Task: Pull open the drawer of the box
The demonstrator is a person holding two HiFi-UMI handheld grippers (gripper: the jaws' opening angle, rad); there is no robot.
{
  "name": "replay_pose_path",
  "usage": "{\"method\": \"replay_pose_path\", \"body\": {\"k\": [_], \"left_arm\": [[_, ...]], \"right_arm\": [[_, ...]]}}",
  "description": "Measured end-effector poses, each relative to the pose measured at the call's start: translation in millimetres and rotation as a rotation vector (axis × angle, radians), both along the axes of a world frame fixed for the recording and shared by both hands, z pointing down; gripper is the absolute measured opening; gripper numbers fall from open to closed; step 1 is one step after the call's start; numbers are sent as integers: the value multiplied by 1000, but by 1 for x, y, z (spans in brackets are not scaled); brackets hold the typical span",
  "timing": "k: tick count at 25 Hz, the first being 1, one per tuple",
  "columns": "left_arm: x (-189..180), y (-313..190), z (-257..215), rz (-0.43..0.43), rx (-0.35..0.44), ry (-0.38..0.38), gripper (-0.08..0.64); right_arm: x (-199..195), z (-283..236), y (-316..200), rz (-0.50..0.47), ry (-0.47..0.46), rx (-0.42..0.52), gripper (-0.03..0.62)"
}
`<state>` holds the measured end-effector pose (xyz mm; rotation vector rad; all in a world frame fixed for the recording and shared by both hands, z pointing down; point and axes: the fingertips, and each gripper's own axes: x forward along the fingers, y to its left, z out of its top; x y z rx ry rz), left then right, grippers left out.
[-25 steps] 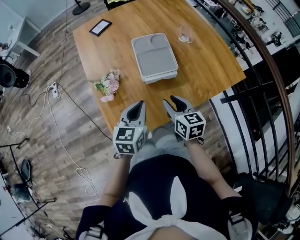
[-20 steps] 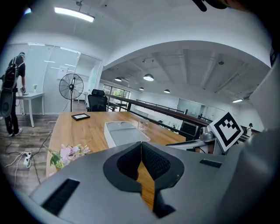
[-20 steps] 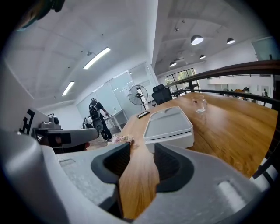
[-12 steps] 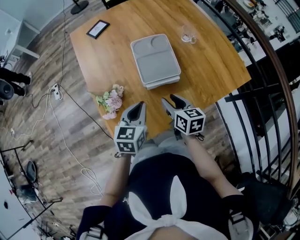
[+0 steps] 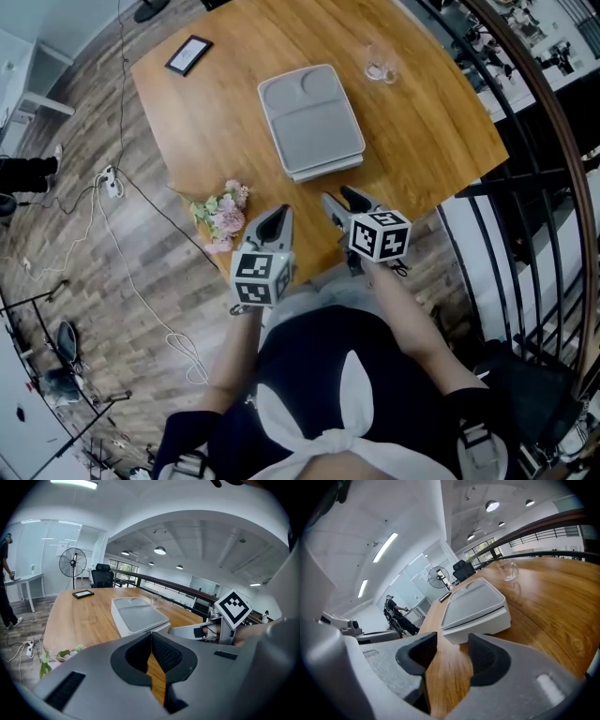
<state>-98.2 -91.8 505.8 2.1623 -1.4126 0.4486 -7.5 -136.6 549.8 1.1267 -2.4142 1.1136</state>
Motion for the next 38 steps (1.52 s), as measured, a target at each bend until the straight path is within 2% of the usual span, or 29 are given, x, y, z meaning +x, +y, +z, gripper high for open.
{"method": "replay_pose_path", "body": {"k": [5,12,19,29,38], "left_arm": [[-3,-9,11,9,-26,-1,18],[-3,-22,24,25,-59,-6,18],[-2,-35,33,43,-71,-10,18],[-4,-44,46,64,-105,-8,18],[-4,-47,54,76,-124,-12,18]], "right_arm": [[-5,13,-12,17,-37,-59,229],[-6,24,-27,31,-37,-102,236],[-8,40,-37,61,-95,-163,248],[-10,64,-49,133,-243,-267,270],[-9,74,-55,150,-373,-300,275]]}}
